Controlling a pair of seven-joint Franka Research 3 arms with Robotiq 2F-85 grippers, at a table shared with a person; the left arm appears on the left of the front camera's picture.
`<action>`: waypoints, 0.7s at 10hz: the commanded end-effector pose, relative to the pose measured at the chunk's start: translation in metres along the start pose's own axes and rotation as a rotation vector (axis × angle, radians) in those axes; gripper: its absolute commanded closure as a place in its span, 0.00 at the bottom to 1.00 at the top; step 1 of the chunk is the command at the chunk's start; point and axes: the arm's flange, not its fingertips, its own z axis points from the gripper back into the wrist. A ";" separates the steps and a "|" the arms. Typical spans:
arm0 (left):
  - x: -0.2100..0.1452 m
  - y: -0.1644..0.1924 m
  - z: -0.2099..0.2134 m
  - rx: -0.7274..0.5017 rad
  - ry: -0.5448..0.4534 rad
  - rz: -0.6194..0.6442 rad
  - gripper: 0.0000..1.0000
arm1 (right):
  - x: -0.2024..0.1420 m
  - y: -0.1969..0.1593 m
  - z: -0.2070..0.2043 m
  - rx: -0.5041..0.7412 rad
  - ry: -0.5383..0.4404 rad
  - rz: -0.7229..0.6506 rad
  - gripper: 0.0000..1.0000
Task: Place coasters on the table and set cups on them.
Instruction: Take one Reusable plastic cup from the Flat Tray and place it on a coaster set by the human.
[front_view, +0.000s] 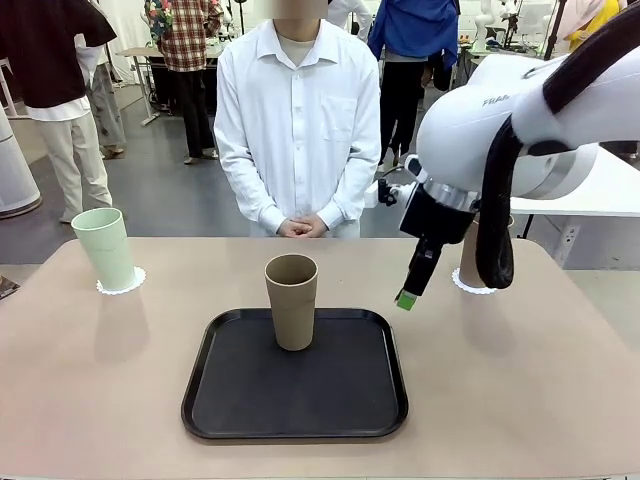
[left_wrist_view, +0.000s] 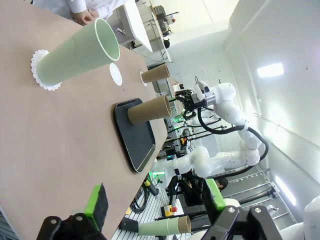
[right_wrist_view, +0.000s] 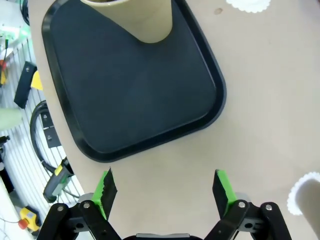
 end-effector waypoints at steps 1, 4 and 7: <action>-0.001 -0.003 0.001 0.004 -0.003 0.002 0.00 | -0.002 0.002 0.013 -0.015 -0.012 -0.002 0.00; -0.001 -0.003 0.001 0.004 -0.003 0.002 0.00 | -0.002 0.002 0.013 -0.015 -0.012 -0.002 0.00; -0.001 -0.003 0.001 0.004 -0.003 0.002 0.00 | -0.002 0.002 0.013 -0.015 -0.012 -0.002 0.00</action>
